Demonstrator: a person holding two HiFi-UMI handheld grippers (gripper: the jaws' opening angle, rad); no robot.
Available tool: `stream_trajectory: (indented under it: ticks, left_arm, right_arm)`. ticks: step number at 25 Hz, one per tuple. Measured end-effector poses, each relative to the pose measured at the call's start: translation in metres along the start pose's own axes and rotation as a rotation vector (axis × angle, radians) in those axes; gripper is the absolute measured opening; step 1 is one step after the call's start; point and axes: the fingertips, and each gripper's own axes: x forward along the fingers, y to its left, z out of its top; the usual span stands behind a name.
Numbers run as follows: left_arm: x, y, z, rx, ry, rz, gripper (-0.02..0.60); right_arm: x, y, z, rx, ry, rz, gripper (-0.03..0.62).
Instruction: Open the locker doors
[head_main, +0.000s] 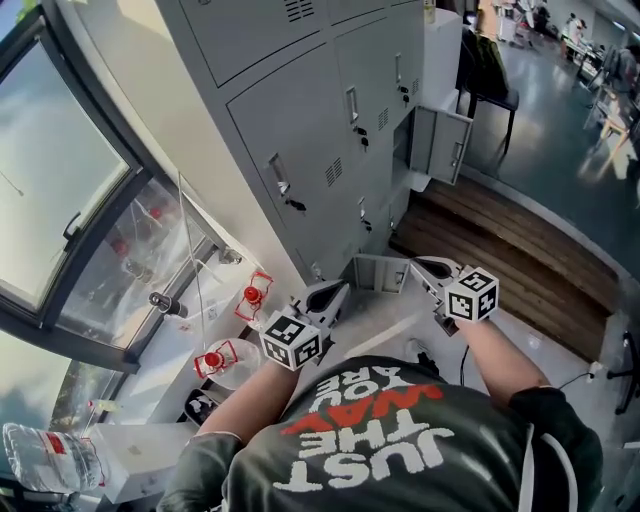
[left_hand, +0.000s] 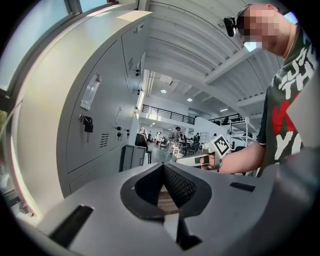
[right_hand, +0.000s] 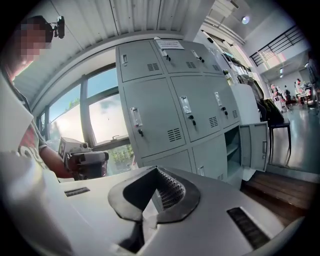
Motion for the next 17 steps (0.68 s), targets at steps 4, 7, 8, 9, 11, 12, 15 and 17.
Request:
stream_trajectory:
  ticks: [4,7,8,9,11,12,15,17]
  left_arm:
    - [0.0,0.0,0.002,-0.002,-0.003,0.003,0.006]
    - [-0.002,0.002,0.005,0.004,-0.003,0.005,0.006]
    - [-0.002,0.002,0.006,0.005,-0.003,0.005,0.006]
    - [0.0,0.003,0.006,0.005,-0.002,0.005,0.006]
    - [0.004,0.005,0.007,0.005,0.001,0.007,0.006]
    - [0.006,0.007,0.007,0.003,0.001,0.008,0.006]
    - [0.007,0.011,0.008,0.003,0.001,0.008,0.006]
    - [0.008,0.014,0.008,0.005,-0.001,0.005,0.006]
  right_arm:
    - [-0.001,0.0,0.003,-0.014,0.003,-0.003,0.035]
    - [-0.001,0.001,0.004,-0.018,0.004,-0.003,0.035]
    - [-0.002,0.001,0.004,-0.02,0.005,-0.004,0.035]
    - [-0.002,-0.001,0.004,-0.021,0.006,-0.006,0.035]
    - [-0.002,-0.005,0.005,-0.025,0.008,-0.005,0.035]
    - [-0.002,-0.007,0.006,-0.027,0.009,-0.004,0.035]
    - [0.001,-0.008,0.006,-0.035,0.012,-0.002,0.035]
    - [0.003,-0.008,0.006,-0.04,0.013,-0.002,0.035]
